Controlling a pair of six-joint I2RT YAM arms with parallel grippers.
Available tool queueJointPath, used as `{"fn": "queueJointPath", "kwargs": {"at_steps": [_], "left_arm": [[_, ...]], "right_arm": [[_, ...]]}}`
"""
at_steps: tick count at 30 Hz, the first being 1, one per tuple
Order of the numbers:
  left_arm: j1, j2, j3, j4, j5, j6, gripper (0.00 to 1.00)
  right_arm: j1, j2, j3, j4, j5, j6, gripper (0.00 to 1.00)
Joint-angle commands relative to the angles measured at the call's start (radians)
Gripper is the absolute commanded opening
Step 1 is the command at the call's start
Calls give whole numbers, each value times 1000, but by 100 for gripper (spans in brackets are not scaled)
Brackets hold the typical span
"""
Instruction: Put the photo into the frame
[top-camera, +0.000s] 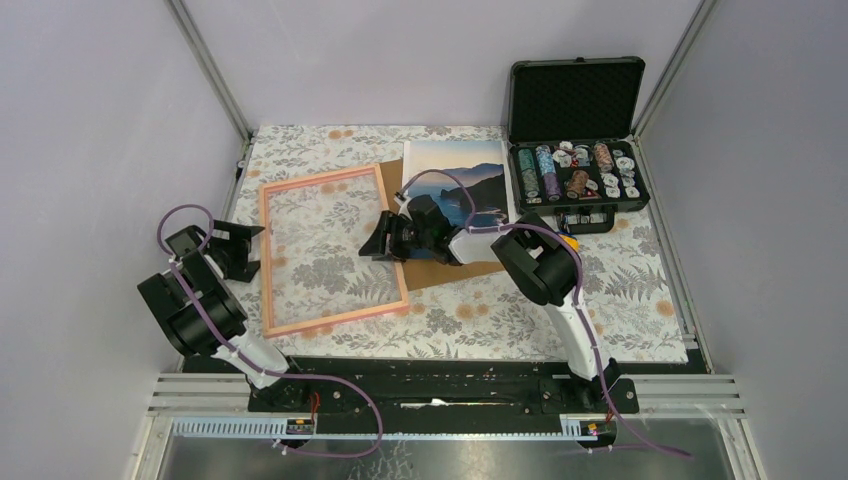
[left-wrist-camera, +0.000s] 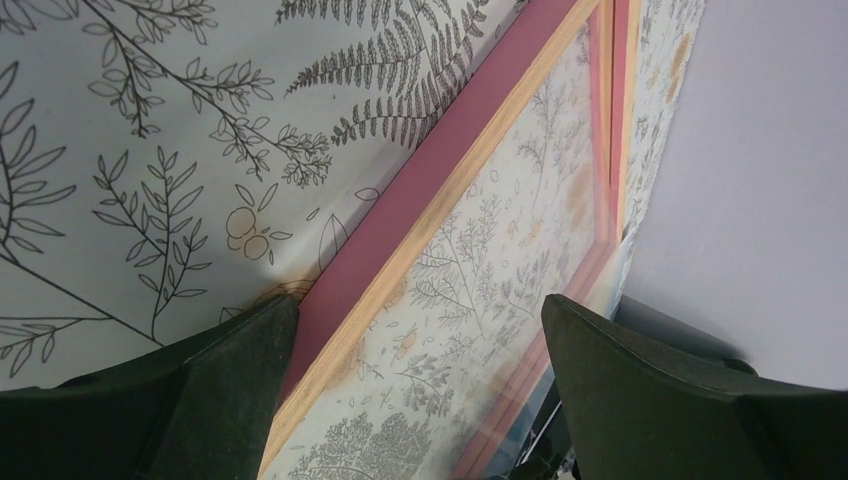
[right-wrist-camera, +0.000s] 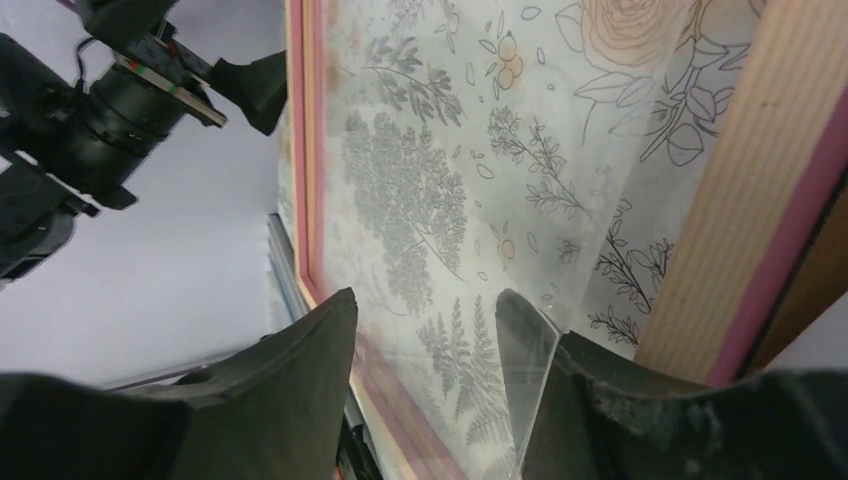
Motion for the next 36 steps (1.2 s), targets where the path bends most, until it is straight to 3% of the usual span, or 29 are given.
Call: {"fn": "queueJointPath", "kwargs": {"at_steps": [1, 18, 25, 36], "left_arm": [[-14, -22, -25, -130, -49, 38, 99], [-67, -210, 68, -263, -179, 116, 99], [-91, -336, 91, -288, -229, 145, 99], [-164, -410, 109, -271, -180, 154, 99]], "right_arm": [[10, -63, 84, -179, 63, -149, 62], [30, -19, 346, -619, 229, -387, 81], [49, -17, 402, -750, 326, -442, 84], [81, -58, 481, -962, 493, -498, 87]]}}
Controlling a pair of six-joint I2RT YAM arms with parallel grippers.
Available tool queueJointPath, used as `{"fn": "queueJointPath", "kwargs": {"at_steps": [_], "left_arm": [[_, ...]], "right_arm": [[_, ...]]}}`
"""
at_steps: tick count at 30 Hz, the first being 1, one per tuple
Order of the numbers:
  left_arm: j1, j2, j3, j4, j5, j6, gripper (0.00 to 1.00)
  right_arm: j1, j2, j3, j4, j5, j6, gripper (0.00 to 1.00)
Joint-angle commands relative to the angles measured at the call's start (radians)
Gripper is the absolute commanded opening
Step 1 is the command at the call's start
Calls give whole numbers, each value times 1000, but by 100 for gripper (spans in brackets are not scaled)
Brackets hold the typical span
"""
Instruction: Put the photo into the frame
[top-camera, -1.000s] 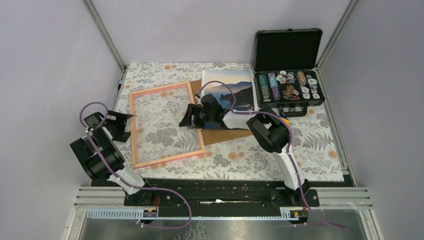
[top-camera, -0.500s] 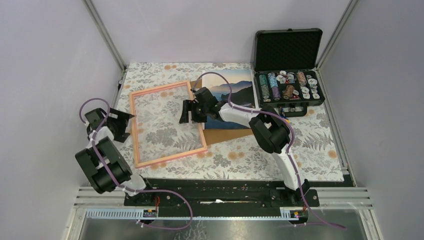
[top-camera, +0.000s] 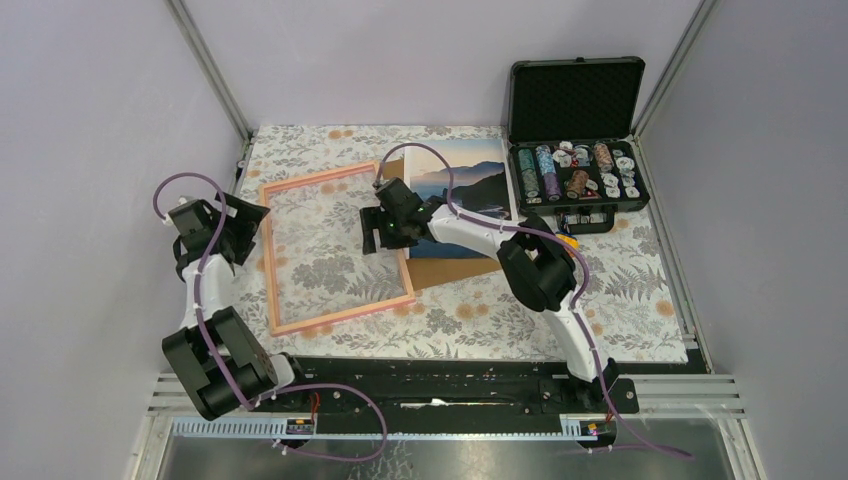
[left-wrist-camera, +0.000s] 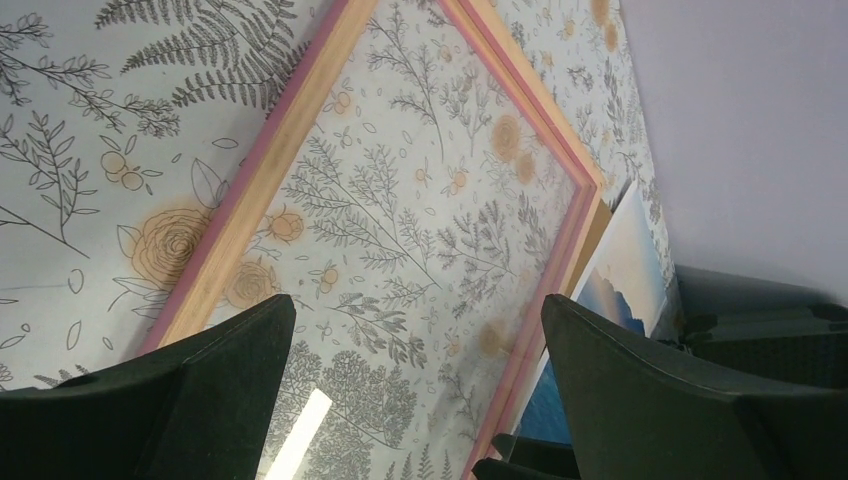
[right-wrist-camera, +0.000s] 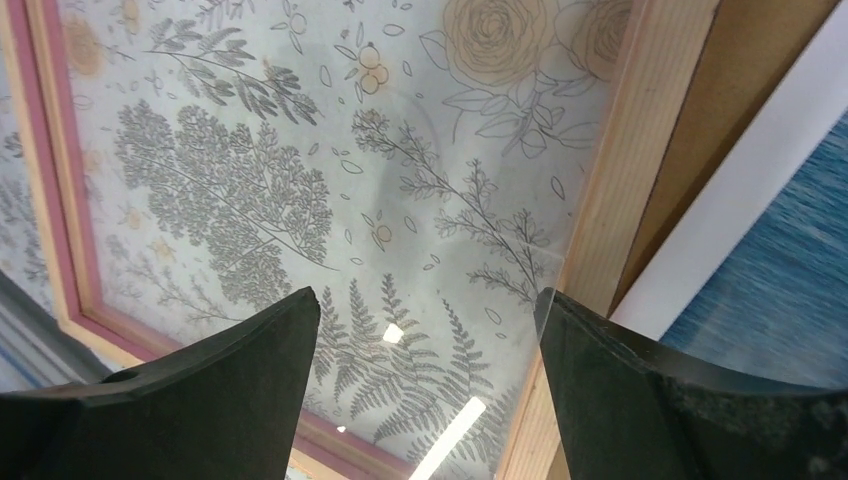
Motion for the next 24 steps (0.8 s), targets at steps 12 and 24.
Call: {"fn": "queueJointPath", "kwargs": {"at_steps": [12, 24], "left_arm": [[-20, -24, 24, 69, 118, -14, 99], [-36, -28, 26, 89, 149, -9, 99]], "right_arm": [[16, -196, -5, -220, 218, -77, 89], [-7, -435, -471, 173, 185, 60, 78]]}}
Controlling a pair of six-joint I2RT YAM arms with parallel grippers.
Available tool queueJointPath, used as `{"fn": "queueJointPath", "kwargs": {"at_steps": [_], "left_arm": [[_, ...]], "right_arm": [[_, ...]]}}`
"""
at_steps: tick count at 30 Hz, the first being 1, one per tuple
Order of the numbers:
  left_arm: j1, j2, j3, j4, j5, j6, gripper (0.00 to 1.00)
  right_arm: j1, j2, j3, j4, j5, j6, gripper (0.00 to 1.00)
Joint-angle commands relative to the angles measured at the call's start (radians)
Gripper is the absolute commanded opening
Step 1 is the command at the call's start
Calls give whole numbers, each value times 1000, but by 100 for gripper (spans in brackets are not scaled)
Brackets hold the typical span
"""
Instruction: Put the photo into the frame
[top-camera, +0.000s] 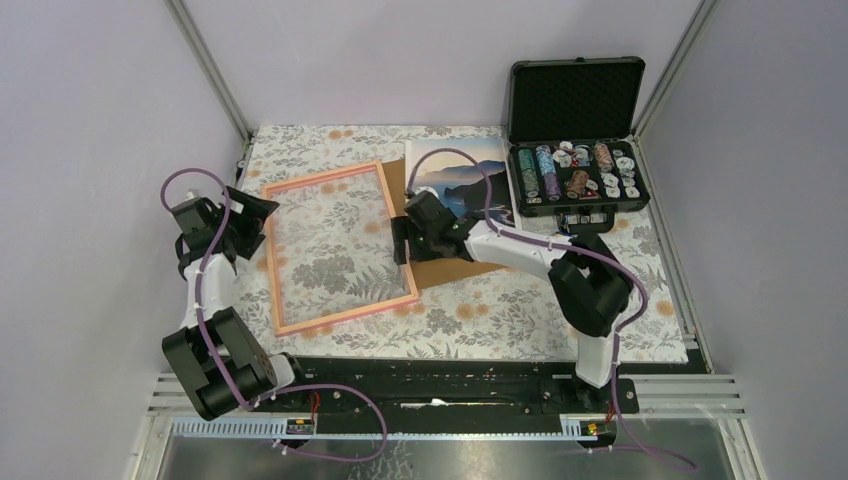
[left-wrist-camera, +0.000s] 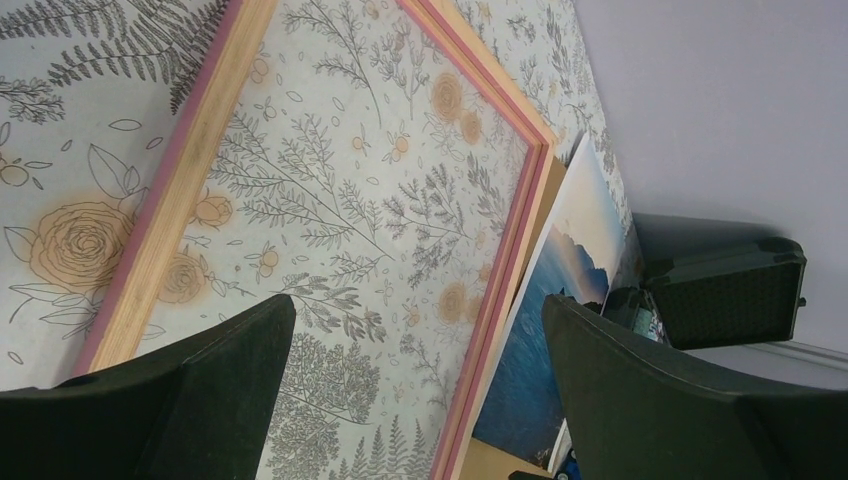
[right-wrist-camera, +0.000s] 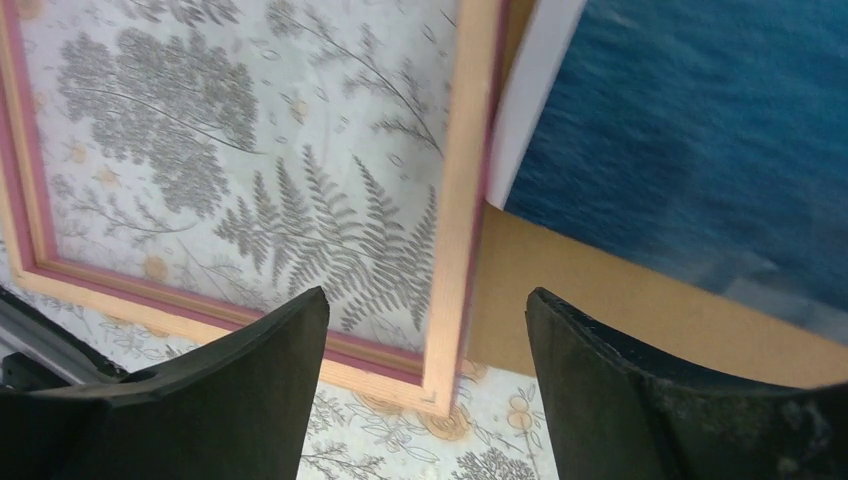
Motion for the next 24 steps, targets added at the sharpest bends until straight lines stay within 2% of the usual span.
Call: {"fn": "queueJointPath", "kwargs": {"at_steps": [1, 6, 12, 20, 24], "left_arm": [[-17, -26, 26, 57, 33, 4, 99], [-36, -46, 22, 77, 48, 3, 99], [-68, -65, 21, 83, 45, 10, 99], [-82, -71, 22, 83, 42, 16, 99], [-85, -79, 22, 83, 35, 25, 99]], "right_arm": [[-31, -119, -192, 242, 1, 87, 74], [-42, -155, -360, 411, -26, 150, 62], [-33, -107, -391, 486, -125, 181, 52], [24, -5, -340, 638, -233, 274, 54], [45, -3, -303, 599, -208, 245, 58]]}}
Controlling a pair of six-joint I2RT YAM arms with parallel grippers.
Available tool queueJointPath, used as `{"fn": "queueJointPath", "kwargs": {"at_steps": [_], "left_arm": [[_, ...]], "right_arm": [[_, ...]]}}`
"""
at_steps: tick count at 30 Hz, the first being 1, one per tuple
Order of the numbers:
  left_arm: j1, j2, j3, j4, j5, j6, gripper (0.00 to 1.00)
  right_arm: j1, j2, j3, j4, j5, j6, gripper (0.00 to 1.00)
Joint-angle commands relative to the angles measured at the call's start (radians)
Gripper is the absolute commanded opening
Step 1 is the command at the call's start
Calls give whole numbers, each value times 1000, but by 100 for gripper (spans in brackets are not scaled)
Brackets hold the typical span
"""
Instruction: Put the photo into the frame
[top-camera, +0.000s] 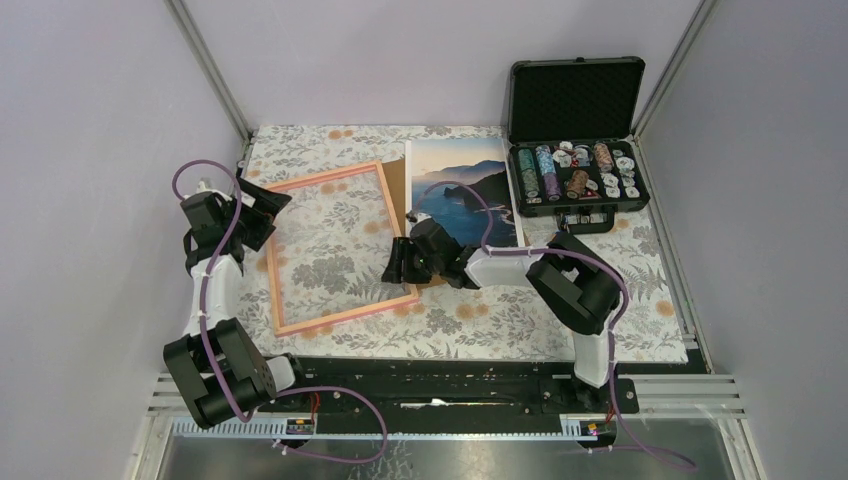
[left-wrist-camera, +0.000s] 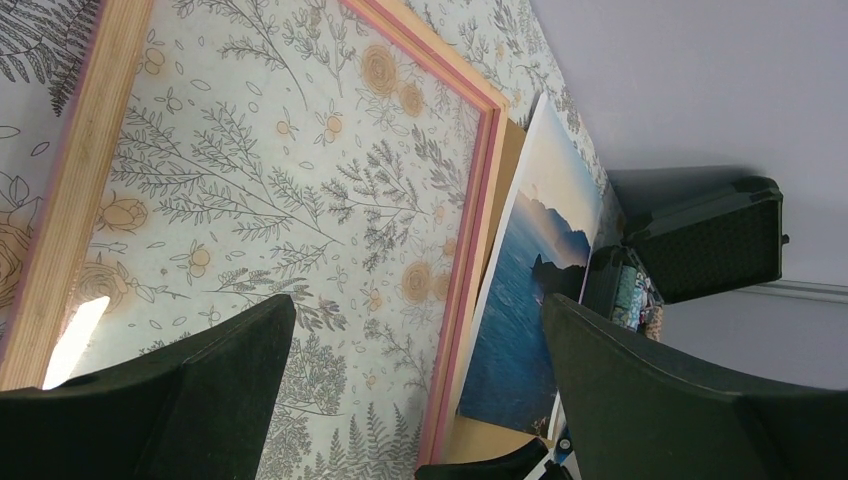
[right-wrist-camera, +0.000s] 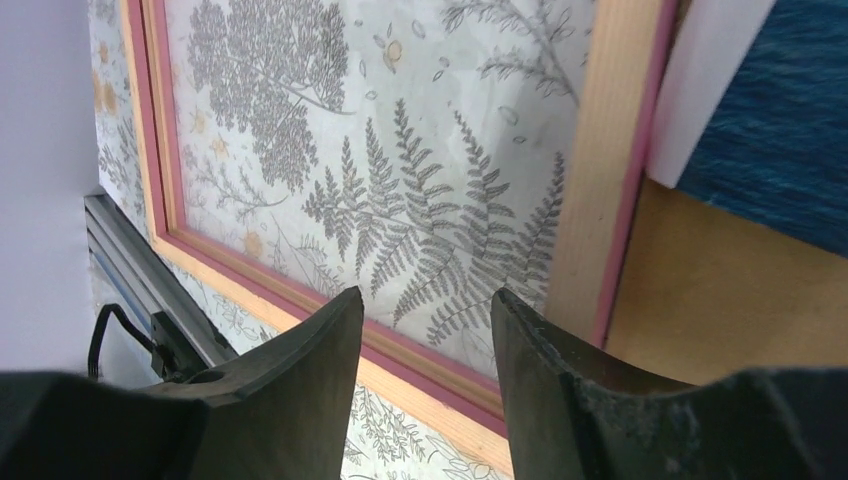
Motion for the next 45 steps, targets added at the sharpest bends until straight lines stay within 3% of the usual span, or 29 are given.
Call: {"fn": "queueJointPath", "kwargs": {"at_steps": [1, 6, 10, 24, 29, 33, 37, 45], "left_arm": [[-9, -38, 22, 50, 8, 23, 99], [-26, -47, 27, 51, 15, 26, 99], [-41, -64, 32, 51, 21, 29, 99], [-84, -90, 35, 49, 6, 48, 99], [-84, -90, 36, 50, 11, 46, 99], [-85, -90, 38, 51, 15, 46, 99], [-85, -95, 39, 50, 24, 44, 99], [-174, -75, 59, 51, 49, 68, 99]], "right_arm": [[23, -31, 47, 17, 12, -11, 60], [20, -169, -12, -115, 123, -123, 77], [1, -202, -104, -113, 142, -130, 79], [10, -66, -64, -18, 81, -94, 55], [40, -18, -6, 39, 27, -47, 54], [50, -43, 17, 4, 80, -53, 60], [24, -156, -76, -20, 203, -31, 75], [-171, -370, -304, 13, 174, -28, 77]]}}
